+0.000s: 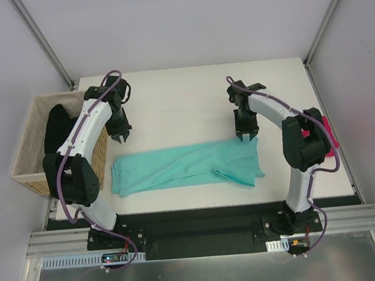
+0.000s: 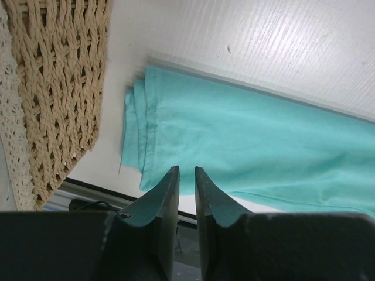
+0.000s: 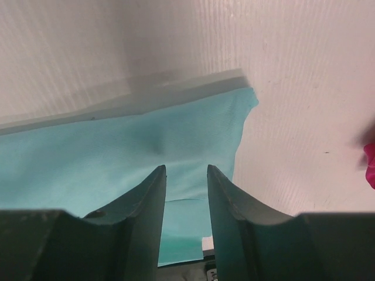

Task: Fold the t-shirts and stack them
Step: Fold the other side of the tshirt into a rectangle

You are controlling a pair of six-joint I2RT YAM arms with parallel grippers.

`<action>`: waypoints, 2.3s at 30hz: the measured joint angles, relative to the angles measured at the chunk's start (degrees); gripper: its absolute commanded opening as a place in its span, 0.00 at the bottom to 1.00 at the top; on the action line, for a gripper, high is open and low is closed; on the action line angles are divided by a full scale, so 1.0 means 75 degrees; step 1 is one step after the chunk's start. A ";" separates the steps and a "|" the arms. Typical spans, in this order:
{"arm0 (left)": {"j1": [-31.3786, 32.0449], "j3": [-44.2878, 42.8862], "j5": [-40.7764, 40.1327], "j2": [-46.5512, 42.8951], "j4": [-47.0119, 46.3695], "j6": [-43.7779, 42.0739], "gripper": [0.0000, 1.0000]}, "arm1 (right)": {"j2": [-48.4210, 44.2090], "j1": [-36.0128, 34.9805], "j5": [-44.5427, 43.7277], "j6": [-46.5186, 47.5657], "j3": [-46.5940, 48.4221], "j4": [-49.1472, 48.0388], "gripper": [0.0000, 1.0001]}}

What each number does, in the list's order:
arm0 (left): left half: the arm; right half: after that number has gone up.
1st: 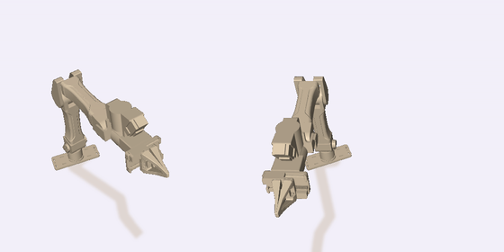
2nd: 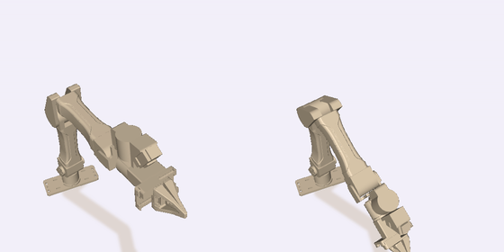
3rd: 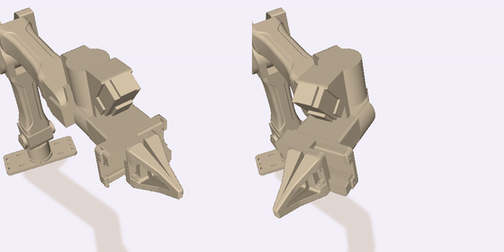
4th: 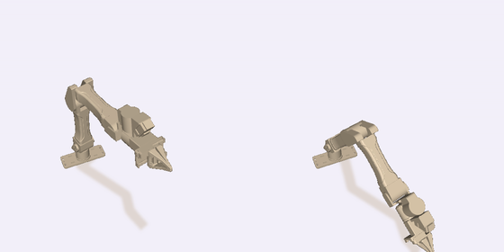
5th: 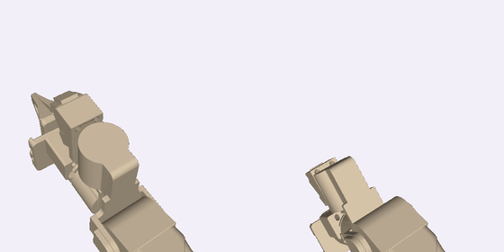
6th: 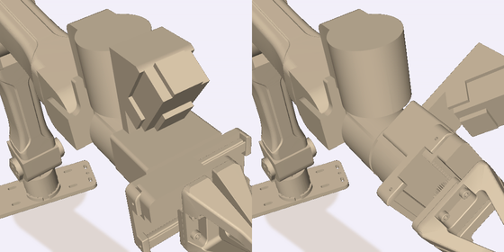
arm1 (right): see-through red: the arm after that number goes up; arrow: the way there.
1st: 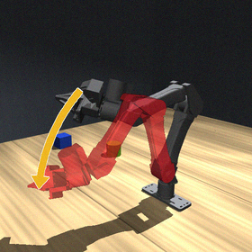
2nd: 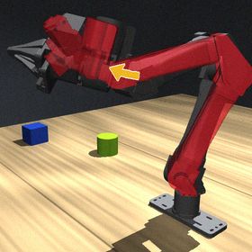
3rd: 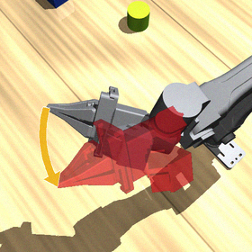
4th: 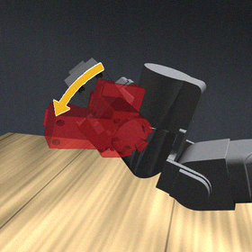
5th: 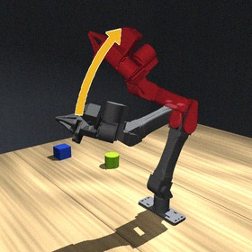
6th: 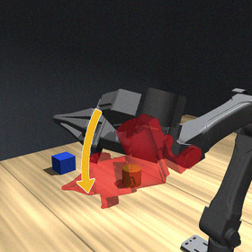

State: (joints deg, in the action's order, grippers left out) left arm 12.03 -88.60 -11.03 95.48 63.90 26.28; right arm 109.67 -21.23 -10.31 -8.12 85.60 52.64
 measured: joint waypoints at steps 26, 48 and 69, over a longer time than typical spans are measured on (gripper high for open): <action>0.0058 -0.0519 0.0009 0.0519 0.0154 -0.0026 0.16 | -0.1574 0.0291 -0.0105 -0.0592 -0.2565 -0.0306 0.36; 0.0254 -0.0516 0.0003 0.0519 0.0242 -0.0020 0.16 | -0.1734 0.0236 0.0239 -0.0711 -0.2900 -0.0612 0.34; 0.0271 -0.0437 -0.0006 0.0519 0.0411 -0.0020 0.16 | -0.1734 0.0096 0.0303 -0.0892 -0.3279 -0.0985 0.07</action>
State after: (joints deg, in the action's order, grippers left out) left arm 14.06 -91.88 -11.07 99.37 66.98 26.13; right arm 96.66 -20.51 -8.03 -14.81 61.01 45.25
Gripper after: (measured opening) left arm 0.159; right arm 0.105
